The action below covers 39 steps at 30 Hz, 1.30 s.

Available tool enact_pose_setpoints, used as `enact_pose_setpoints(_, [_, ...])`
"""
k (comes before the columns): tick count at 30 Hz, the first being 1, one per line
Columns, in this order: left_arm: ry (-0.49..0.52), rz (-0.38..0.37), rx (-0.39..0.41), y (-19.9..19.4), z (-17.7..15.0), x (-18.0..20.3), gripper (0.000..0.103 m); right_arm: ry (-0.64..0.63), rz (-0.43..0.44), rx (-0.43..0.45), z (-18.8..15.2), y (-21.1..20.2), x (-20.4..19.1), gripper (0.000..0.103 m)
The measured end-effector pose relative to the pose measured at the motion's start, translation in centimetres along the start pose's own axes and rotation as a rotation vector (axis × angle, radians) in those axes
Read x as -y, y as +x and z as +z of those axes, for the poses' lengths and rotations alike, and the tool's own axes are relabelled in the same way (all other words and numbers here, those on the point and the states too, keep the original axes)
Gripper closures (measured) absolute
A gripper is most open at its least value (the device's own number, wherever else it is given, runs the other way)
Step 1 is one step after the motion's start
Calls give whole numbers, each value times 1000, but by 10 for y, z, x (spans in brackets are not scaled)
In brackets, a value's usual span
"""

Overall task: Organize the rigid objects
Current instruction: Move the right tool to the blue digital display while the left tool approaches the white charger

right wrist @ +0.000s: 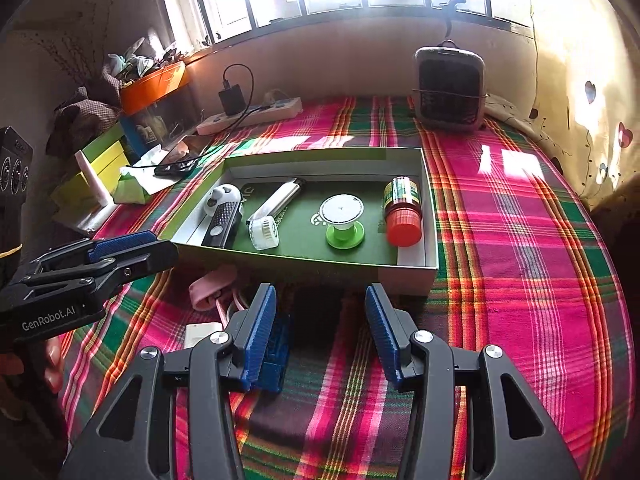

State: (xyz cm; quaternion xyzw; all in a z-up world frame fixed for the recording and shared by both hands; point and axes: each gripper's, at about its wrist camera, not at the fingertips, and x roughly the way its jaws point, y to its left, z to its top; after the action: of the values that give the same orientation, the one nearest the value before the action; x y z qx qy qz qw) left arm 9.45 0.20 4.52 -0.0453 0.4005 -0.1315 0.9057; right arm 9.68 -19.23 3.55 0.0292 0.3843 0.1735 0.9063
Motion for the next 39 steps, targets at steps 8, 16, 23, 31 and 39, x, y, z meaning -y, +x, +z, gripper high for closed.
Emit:
enact_pose_setpoints(8, [-77,-12,-28,-3,-28,-19,59,12,-2,-27,-14,2,1,53])
enact_pose_setpoints(16, [-103,-31,-39,-3,-40,-27,58,-7,11,-60,-20,8,-6,51])
enact_pose_setpoints(23, [-112,-37,-51,-2,-47,-31,58,-33,17,-85,-22,15,-15,51])
enact_pose_setpoints(31, [-117,-46,-54,-2,-50,-34,58,-54,15,-110,-23,21,-22,51])
enact_pose_setpoints(39, [-116,-48,-55,-3,-50,-35,58,-89,13,-133,-22,31,-34,51])
